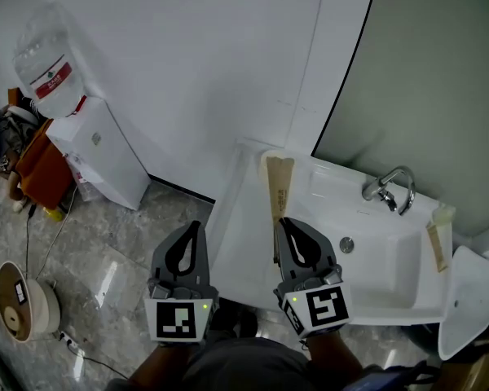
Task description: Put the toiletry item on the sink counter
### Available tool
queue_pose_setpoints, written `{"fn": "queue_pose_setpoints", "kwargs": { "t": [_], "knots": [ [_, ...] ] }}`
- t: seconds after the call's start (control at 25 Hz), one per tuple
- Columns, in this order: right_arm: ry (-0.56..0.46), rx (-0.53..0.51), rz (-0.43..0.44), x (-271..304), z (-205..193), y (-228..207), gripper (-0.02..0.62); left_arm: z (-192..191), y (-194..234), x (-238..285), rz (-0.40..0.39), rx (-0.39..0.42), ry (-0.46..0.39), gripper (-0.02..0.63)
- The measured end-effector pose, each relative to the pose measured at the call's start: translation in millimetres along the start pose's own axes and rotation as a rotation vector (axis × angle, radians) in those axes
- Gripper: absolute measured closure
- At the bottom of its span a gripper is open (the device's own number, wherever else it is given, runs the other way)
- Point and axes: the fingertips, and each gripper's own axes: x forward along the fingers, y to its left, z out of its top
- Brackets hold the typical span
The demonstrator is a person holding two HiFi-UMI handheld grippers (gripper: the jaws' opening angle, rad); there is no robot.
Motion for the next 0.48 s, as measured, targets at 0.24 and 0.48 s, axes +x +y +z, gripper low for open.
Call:
{"fn": "queue_pose_setpoints", "kwargs": {
  "t": [0.24,0.48],
  "knots": [
    [0.031,0.009,-0.021,22.1,-9.6,-6.2,0.578,-6.9,8.9,25.9,-0.034,-0.004,0.014,0.595],
    [0.065,0.022,-0.034,39.2,-19.7,-11.7,0.578,-12.5,15.7,45.2,-0.055,-0.008,0.025,0.595]
  ]
}}
